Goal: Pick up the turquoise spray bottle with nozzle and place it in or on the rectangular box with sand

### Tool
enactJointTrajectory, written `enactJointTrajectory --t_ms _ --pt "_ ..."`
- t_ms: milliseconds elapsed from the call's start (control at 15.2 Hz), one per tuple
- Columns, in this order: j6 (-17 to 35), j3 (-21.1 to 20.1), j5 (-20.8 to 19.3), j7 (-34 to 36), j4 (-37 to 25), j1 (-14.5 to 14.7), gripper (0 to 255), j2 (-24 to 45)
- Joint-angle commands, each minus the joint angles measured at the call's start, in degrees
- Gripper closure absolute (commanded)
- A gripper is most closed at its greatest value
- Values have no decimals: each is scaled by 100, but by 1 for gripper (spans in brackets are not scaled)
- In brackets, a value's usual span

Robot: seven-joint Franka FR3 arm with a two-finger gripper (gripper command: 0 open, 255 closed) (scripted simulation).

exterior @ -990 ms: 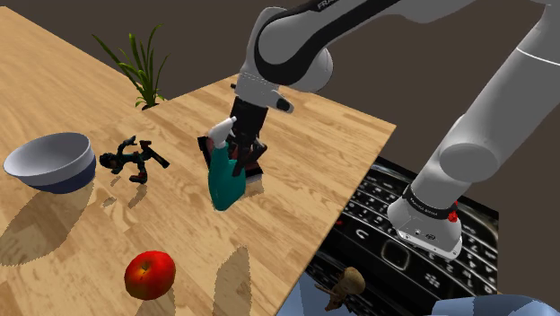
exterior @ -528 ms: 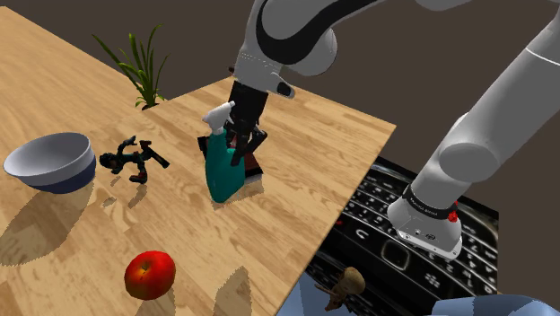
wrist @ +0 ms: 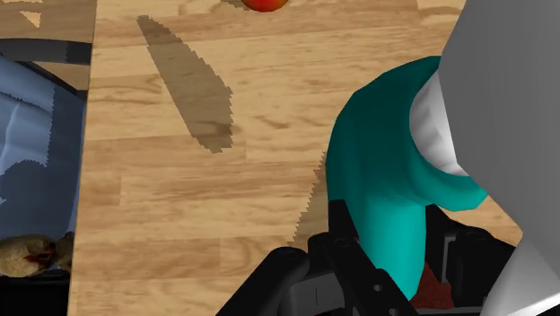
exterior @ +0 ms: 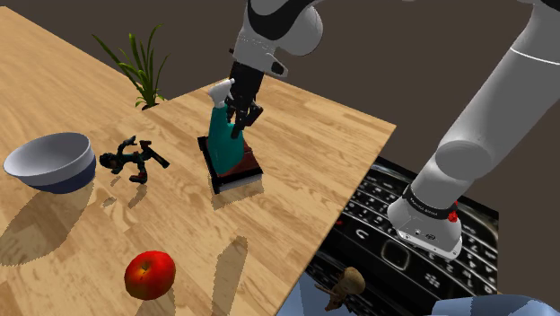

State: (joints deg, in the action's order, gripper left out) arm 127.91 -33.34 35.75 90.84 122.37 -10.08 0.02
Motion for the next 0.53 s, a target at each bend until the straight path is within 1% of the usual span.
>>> enactJointTrajectory --t_ms 0,462 --pt "-81 105 -186 -90 -251 -104 255 269" --pt "-565 484 -789 -335 -1339 -419 255 1190"
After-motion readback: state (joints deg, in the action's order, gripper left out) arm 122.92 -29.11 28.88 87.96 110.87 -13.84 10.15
